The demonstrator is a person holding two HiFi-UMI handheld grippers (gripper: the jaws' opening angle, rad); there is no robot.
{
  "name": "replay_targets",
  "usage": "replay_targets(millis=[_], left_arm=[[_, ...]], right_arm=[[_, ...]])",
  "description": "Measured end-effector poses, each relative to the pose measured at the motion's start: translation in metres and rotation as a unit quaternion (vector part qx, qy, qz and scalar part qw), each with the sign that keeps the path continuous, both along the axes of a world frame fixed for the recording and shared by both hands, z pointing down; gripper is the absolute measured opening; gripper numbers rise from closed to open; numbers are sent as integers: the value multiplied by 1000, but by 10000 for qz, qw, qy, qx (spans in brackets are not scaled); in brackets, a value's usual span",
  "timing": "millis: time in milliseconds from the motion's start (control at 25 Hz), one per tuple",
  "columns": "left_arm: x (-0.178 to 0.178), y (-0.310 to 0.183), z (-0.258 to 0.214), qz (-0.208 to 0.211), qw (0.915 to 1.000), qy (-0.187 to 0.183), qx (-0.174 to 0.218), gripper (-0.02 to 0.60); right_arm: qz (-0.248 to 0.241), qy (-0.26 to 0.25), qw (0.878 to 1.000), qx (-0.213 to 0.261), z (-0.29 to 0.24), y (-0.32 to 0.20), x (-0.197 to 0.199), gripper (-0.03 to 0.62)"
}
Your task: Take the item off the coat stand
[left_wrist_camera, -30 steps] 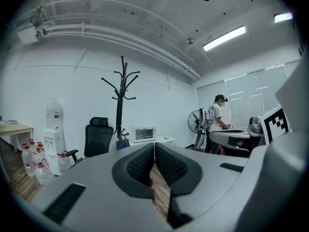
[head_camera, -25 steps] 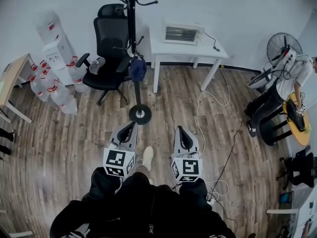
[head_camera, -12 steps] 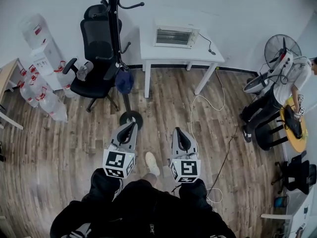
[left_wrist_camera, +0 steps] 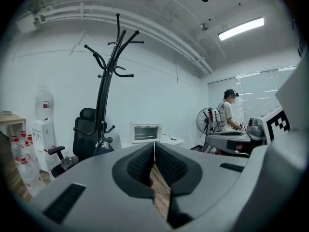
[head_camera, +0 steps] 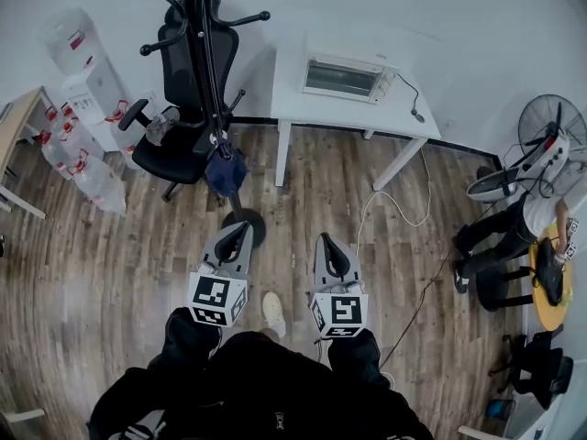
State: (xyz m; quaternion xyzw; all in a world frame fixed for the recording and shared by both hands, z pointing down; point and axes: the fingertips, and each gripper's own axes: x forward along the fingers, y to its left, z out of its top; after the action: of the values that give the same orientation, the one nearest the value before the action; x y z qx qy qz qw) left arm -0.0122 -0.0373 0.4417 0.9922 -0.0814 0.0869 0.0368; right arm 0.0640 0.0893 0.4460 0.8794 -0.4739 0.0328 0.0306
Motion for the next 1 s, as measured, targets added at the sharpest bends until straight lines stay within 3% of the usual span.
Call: replay_targets(millis=[360, 760, 1000], left_arm=[[75, -28, 2, -215, 9997, -124, 8, 26], [98, -66, -7, -700, 9975, -51, 112, 26], [104, -92, -14, -1240, 9922, -91, 62, 26]], right_arm=[[-315, -135, 9994, 31, 5, -38, 75, 15], [-806, -23, 9966, 141, -9, -86, 109, 15], [-1296, -41, 9915, 126, -19, -119, 125, 16]])
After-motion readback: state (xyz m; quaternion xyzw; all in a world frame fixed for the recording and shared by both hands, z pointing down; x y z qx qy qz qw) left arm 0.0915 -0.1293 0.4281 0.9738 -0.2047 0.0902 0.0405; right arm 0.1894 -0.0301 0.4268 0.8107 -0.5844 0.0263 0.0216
